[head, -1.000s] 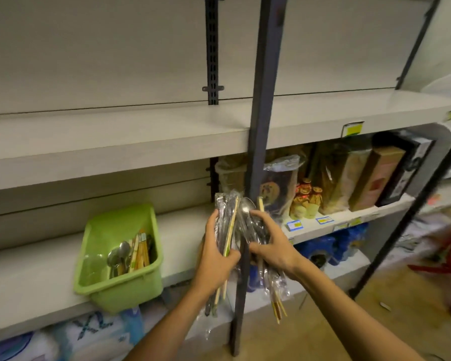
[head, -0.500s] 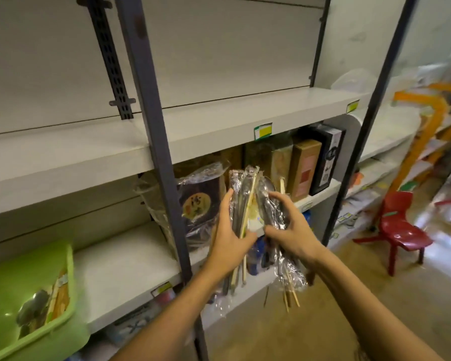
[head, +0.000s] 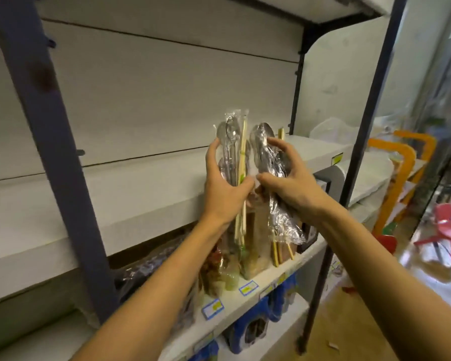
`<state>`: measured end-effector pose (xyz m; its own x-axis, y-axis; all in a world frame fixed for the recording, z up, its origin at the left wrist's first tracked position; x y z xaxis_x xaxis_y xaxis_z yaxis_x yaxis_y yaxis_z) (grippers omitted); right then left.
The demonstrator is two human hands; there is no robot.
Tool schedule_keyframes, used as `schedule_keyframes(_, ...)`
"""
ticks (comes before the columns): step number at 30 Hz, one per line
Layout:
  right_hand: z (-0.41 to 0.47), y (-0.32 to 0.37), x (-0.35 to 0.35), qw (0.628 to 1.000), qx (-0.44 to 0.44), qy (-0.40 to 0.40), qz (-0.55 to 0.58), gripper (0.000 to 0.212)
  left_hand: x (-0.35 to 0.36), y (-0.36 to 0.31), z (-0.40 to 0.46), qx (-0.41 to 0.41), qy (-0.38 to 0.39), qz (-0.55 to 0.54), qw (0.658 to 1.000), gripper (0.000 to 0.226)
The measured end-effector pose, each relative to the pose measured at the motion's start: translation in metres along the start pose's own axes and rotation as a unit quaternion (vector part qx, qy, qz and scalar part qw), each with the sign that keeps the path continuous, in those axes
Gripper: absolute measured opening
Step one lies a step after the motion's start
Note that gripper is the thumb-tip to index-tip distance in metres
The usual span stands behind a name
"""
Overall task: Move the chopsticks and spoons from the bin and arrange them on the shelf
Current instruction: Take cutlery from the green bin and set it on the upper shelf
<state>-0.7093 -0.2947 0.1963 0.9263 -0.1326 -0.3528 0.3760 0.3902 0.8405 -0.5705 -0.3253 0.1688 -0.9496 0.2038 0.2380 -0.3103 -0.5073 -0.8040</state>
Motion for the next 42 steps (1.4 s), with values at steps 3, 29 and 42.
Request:
schedule_keyframes(3, 0.040, 0.008, -0.002, 1.000, -0.016, -0.008, -0.001, 0.069, 0.002, -0.002, 0.042, -0.028, -0.017, -0.003, 0.999, 0.092)
schedule_keyframes(29, 0.246, -0.039, 0.107, 0.956, 0.045, 0.288, -0.032, 0.067, -0.115, 0.015, 0.143, -0.235, -0.272, 0.226, 0.905, 0.043)
schedule_keyframes(42, 0.251, -0.056, 0.111, 0.925, -0.129, 0.241, -0.262, 0.064, -0.148, 0.028, 0.145, -0.201, -0.197, 0.472, 0.835, 0.038)
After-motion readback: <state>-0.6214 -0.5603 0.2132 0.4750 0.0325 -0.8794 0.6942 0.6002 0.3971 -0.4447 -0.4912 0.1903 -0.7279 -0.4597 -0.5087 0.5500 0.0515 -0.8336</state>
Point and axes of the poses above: each hand's wrist, its own z-axis towards the middle knuckle, its own x-axis out of the palm, y = z × x, the point moved 1 cm from there along z, towards the middle knuckle, and after that the axes turned 14 degrees about -z, right-handed, at the moved point
